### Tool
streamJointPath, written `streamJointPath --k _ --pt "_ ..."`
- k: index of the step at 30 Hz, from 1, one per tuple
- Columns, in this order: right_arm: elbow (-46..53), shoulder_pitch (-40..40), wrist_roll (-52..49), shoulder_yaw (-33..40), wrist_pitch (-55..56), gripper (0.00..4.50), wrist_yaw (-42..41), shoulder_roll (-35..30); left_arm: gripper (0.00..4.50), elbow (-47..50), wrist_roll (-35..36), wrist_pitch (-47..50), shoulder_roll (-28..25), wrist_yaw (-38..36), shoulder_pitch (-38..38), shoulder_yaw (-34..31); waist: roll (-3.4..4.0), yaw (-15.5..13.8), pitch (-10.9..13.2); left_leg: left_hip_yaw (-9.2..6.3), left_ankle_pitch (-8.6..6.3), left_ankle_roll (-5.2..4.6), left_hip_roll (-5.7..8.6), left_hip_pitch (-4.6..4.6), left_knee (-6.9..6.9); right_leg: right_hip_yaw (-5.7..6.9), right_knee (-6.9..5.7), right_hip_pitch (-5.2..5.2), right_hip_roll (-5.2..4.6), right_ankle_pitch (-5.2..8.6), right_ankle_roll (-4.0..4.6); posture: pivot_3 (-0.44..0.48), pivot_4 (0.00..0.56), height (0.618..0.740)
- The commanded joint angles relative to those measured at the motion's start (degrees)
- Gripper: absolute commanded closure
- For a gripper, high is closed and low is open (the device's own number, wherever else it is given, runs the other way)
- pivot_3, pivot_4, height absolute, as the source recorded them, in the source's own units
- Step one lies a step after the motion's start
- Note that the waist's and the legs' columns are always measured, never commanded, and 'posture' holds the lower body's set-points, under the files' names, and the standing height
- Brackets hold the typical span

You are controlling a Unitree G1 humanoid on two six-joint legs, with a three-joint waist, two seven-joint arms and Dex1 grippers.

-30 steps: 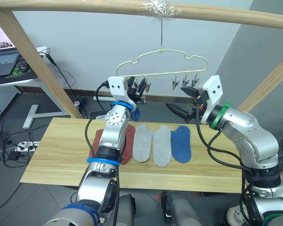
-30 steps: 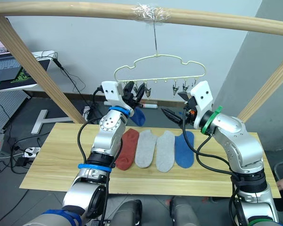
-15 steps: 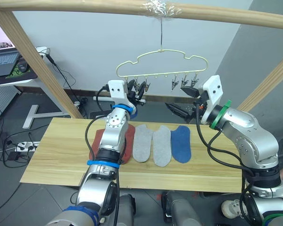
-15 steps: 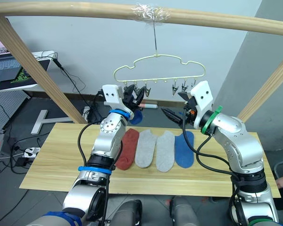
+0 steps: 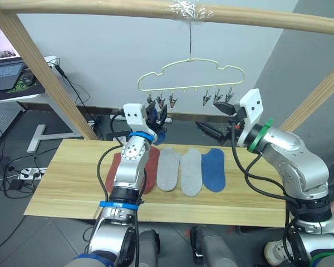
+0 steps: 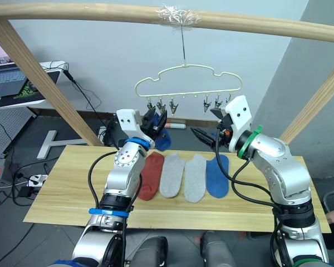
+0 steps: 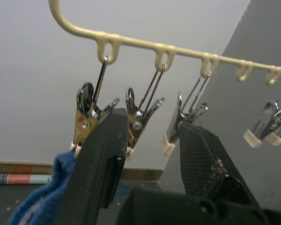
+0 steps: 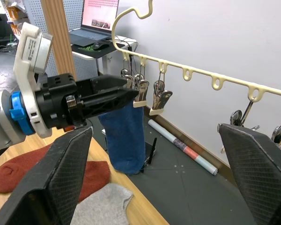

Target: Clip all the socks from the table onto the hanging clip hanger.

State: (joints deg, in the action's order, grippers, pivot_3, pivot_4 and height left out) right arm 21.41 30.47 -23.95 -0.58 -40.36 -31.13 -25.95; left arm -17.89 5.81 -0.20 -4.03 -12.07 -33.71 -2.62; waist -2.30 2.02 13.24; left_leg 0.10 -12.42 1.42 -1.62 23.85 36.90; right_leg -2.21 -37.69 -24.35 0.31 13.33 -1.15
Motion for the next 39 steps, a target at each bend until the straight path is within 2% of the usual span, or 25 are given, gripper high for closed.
streamJointPath --k 1,18,39 --pt "1.4 0.5 -0.5 1.7 0.9 0.00 0.0 -0.6 2.46 0.8 0.6 -0.6 0.5 -0.2 -0.7 0.2 0.00 0.0 0.0 -0.01 0.00 0.00 0.00 -0.01 0.04 0.00 -0.06 0.00 0.01 0.00 0.00 -0.086 0.232 0.740" --pt "1.7 0.5 -0.6 1.9 0.6 0.00 0.1 -1.2 2.46 -11.7 0.0 -6.7 0.2 1.3 -8.6 -1.4 0.00 0.3 0.0 0.03 0.01 -0.01 0.00 -0.02 0.06 0.01 -0.08 0.00 0.10 0.00 -0.01 -0.101 0.236 0.740" --pt "1.4 1.0 -0.5 1.8 0.7 0.00 0.3 -1.0 2.46 -14.8 -0.4 -9.8 -0.5 1.4 -11.4 -2.0 -0.02 0.5 0.0 0.02 0.01 -0.01 -0.01 -0.01 0.04 0.02 -0.05 -0.01 0.10 0.01 -0.01 -0.098 0.238 0.740"
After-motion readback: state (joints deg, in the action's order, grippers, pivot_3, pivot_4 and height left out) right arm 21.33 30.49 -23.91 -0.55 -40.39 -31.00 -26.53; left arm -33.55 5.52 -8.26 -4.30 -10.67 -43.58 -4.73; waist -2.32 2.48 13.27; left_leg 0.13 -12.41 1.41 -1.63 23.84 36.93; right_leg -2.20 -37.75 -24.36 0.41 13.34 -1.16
